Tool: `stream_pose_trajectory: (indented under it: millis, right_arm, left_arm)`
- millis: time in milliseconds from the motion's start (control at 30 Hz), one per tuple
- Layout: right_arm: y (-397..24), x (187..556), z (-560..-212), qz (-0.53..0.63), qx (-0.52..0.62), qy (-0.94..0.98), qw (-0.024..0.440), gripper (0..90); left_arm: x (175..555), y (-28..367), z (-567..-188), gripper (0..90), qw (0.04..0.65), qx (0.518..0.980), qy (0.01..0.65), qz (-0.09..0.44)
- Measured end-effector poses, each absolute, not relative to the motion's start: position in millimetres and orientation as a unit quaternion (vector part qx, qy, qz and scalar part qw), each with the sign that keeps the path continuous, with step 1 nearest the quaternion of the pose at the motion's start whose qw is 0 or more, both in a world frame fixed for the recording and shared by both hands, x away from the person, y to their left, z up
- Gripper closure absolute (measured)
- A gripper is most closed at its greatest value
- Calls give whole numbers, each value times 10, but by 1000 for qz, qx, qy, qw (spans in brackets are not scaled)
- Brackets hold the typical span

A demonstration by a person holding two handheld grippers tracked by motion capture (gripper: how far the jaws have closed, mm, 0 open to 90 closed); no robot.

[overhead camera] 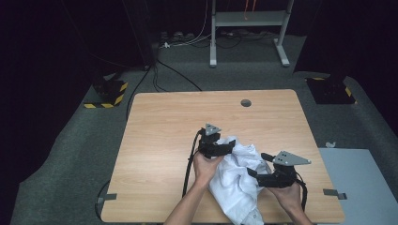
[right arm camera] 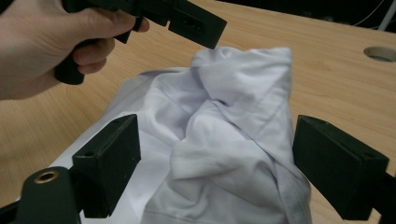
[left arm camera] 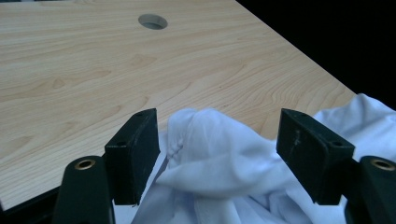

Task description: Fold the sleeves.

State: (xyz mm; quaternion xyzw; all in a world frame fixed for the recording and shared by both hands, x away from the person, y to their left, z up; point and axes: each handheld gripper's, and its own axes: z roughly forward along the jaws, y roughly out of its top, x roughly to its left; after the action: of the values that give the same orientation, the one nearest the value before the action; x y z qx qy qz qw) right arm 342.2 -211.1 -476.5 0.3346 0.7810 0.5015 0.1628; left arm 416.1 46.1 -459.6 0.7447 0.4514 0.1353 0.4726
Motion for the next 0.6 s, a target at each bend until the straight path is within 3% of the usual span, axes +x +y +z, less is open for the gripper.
stream_pose_trajectory:
  millis: [233,600]
  right_arm:
    - [-1932,3266,-4646,480,290,801,210,109]
    - [-1585,3179,-4722,428,248,837,233,72]
  left_arm:
    - [3810,644,-4561,285,456,746,460,156]
    - [3197,808,-4999,235,403,754,489,171]
